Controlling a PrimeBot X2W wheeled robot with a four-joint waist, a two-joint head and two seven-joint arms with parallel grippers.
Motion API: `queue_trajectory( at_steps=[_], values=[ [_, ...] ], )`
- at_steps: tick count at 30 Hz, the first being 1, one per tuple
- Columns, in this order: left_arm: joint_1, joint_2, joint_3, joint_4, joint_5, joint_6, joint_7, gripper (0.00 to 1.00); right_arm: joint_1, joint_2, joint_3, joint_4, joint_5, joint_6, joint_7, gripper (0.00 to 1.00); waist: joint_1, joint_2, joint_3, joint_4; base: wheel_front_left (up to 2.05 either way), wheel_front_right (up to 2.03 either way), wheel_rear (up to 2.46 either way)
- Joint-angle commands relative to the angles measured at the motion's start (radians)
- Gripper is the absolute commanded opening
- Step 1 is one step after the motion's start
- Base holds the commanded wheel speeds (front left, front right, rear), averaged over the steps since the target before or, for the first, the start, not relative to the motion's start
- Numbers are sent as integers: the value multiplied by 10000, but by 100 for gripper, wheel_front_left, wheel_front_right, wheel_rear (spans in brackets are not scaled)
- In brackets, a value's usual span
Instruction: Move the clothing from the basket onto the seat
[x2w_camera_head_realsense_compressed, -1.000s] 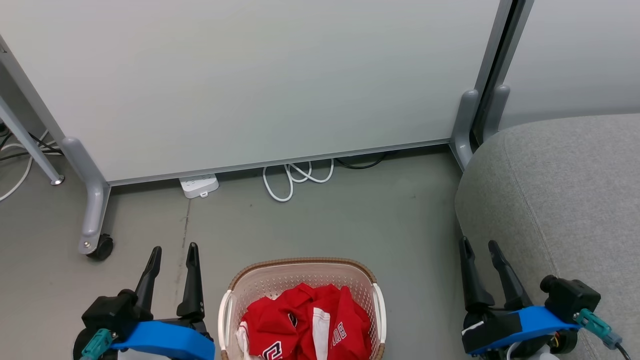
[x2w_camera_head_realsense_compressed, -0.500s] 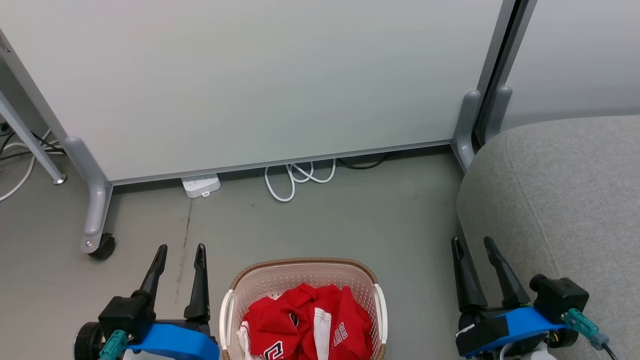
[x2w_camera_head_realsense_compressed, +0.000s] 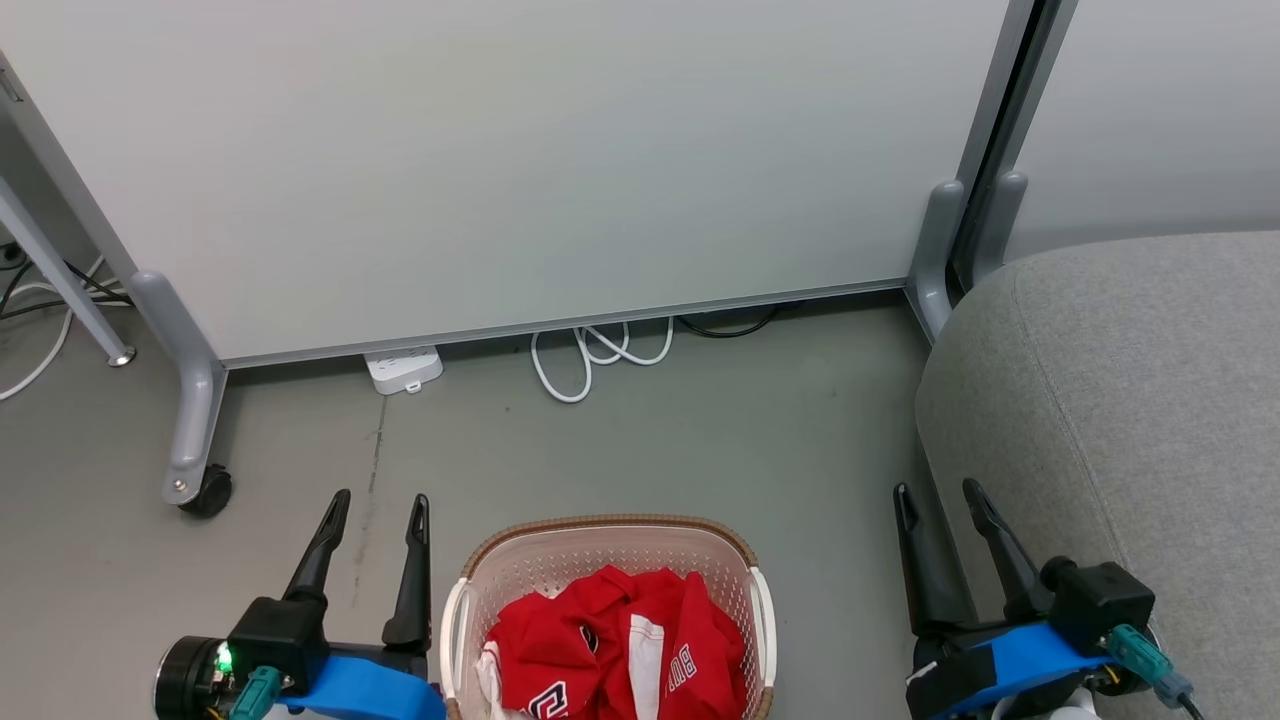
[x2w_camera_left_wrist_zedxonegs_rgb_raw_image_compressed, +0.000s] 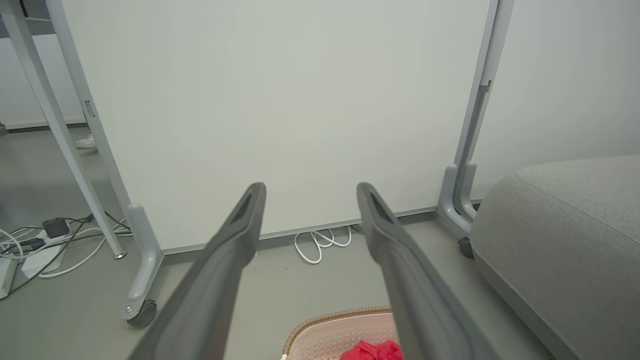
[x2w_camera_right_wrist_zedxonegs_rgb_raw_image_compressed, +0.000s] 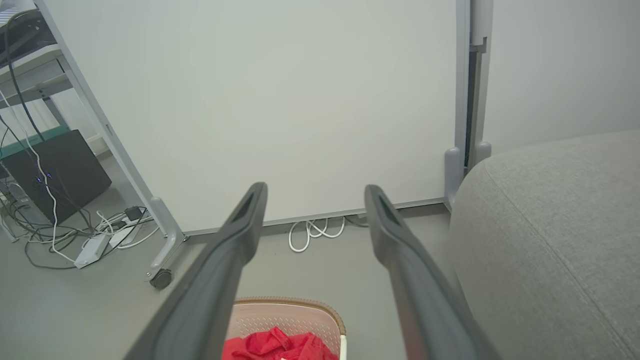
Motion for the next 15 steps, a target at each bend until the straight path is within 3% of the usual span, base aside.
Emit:
queue_trajectory(
  at_steps=[1, 15],
  values=[
    [-144, 41, 16, 16, 177, -16, -68, 100, -149, -52, 16, 32, -168, 0, -74, 100, 0, 0, -2, 0, 0, 0, 0],
    [-144, -26, 79, 263, 620, -76, -187, 100, -220, -54, -34, 398, -598, 0, -176, 100, 0, 0, 0, 2, 0, 0, 0]
  ],
)
